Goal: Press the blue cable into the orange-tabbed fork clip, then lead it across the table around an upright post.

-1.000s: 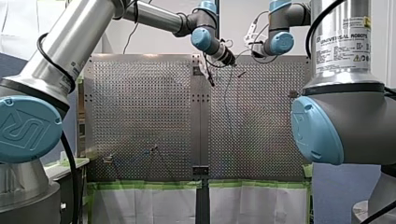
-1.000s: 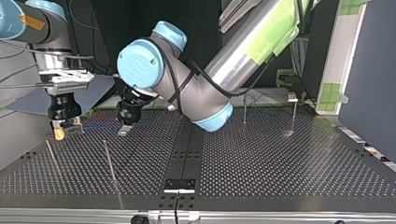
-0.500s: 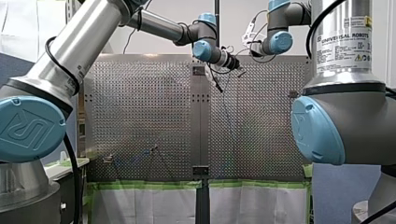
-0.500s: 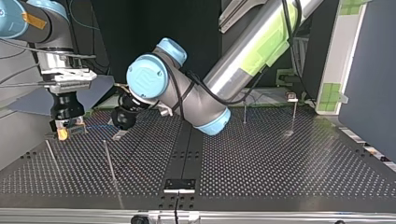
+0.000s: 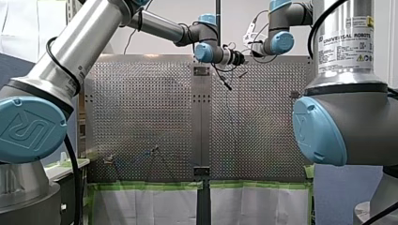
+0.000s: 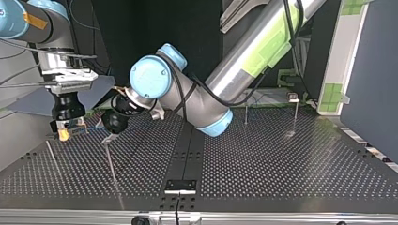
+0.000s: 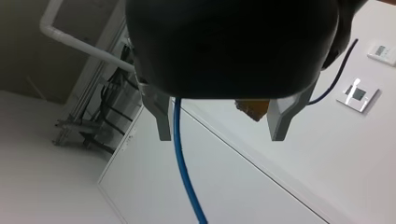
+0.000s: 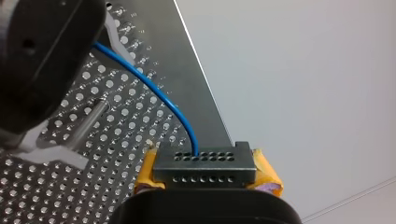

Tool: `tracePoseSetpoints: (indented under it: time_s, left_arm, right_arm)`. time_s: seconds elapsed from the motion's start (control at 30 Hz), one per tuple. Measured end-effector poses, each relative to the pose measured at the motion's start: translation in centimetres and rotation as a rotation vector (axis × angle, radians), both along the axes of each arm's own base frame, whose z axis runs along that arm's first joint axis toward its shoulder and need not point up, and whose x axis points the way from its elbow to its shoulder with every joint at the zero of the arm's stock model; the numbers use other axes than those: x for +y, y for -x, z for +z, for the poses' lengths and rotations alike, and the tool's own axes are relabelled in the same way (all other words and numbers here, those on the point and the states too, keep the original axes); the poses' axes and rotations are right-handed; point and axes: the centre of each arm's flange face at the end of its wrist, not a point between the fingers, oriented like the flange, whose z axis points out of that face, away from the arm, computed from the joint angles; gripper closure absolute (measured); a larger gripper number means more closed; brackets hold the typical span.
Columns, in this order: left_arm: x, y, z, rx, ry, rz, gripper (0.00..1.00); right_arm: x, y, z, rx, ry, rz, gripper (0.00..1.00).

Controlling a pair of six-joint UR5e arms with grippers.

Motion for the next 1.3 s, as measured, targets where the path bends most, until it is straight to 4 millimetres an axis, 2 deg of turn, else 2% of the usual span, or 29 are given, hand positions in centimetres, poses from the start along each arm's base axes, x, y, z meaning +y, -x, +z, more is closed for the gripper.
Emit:
tracePoseSetpoints:
  time_s: [0.03, 0.07, 0.13, 0.17, 0.23, 0.27, 0.33, 0.5, 0.53, 0.57, 0.6, 0.63, 0.73, 1.3]
  left_arm:
    - [0.0, 0.0, -0.1, 0.005, -0.002, 0.001, 0.09]
    - [0.1, 0.0, -0.1, 0.009, -0.006, 0.006, 0.09]
    - [0.3, -0.1, -0.3, 0.014, -0.019, 0.018, 0.25]
    - [0.5, -0.1, -0.4, 0.017, -0.030, 0.028, 0.25]
    - [0.9, -0.3, -0.6, 0.020, -0.050, 0.048, 0.43]
    - [1.1, -0.4, -0.7, 0.022, -0.064, 0.061, 0.43]
    - [1.5, -0.6, -0.8, 0.023, -0.085, 0.081, 0.59]
    - [2.4, -0.9, -1.3, 0.033, -0.141, 0.132, 0.59]
    - [2.5, -0.9, -1.3, 0.037, -0.149, 0.140, 0.64]
    - [2.7, -0.9, -1.4, 0.043, -0.157, 0.150, 0.64]
    - [2.8, -0.9, -1.5, 0.047, -0.163, 0.158, 0.91]
    - [2.9, -0.9, -1.5, 0.050, -0.167, 0.164, 0.96]
    - [3.1, -0.9, -1.6, 0.055, -0.178, 0.178, 0.98]
    - [3.6, -1.3, -1.7, 0.021, -0.232, 0.227, 0.98]
  right_arm:
    - [0.0, 0.0, 0.0, 0.000, 0.000, 0.000, 1.00]
    - [0.0, 0.0, 0.0, 0.000, -0.001, 0.000, 1.00]
    - [0.0, 0.0, 0.0, 0.000, -0.001, 0.000, 1.00]
    - [0.0, 0.0, -0.1, 0.000, -0.001, 0.000, 1.00]
    - [0.0, 0.0, -0.1, 0.000, -0.001, 0.000, 1.00]
    - [0.0, 0.0, -0.1, 0.000, -0.001, 0.000, 1.00]
    - [0.0, 0.0, -0.1, 0.000, -0.001, 0.000, 1.00]
    - [0.0, 0.0, -0.1, 0.000, -0.001, 0.000, 1.00]
    - [0.0, 0.0, -0.1, 0.000, -0.001, 0.000, 1.00]
    - [0.0, 0.0, 0.0, 0.000, -0.001, 0.000, 1.00]
    - [0.0, 0.0, 0.0, 0.000, -0.001, 0.000, 1.00]
    - [0.0, 0.0, 0.0, 0.000, -0.001, 0.000, 1.00]
    - [0.0, 0.0, -0.1, 0.000, -0.001, 0.001, 1.00]
    - [-0.2, 0.1, -0.1, 0.000, -0.002, -0.004, 1.00]
